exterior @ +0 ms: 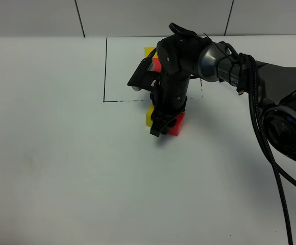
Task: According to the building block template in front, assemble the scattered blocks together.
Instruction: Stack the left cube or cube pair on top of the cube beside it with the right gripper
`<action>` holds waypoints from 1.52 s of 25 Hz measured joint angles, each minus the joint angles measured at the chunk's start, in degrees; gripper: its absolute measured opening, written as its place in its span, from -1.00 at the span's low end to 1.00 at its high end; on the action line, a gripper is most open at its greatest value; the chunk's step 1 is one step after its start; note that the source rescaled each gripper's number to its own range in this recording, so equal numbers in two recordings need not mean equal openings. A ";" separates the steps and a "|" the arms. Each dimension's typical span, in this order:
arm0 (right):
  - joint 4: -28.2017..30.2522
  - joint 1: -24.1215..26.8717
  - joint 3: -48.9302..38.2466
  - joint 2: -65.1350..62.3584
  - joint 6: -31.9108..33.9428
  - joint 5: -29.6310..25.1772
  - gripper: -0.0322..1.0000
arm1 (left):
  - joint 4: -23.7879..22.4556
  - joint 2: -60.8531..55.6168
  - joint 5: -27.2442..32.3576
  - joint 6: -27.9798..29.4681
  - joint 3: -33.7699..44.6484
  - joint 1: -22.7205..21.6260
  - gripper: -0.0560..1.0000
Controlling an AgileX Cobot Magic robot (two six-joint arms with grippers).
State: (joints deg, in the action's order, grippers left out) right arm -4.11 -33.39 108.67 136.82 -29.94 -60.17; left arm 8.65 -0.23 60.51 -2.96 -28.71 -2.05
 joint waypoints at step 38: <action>3.13 -3.44 -1.24 -0.45 65.07 -0.25 -0.91 | -0.19 0.00 0.00 0.00 0.00 0.00 0.45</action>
State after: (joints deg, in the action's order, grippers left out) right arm -0.98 -36.83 107.43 136.37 35.12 -60.43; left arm 8.46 -0.23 60.51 -2.96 -28.71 -2.05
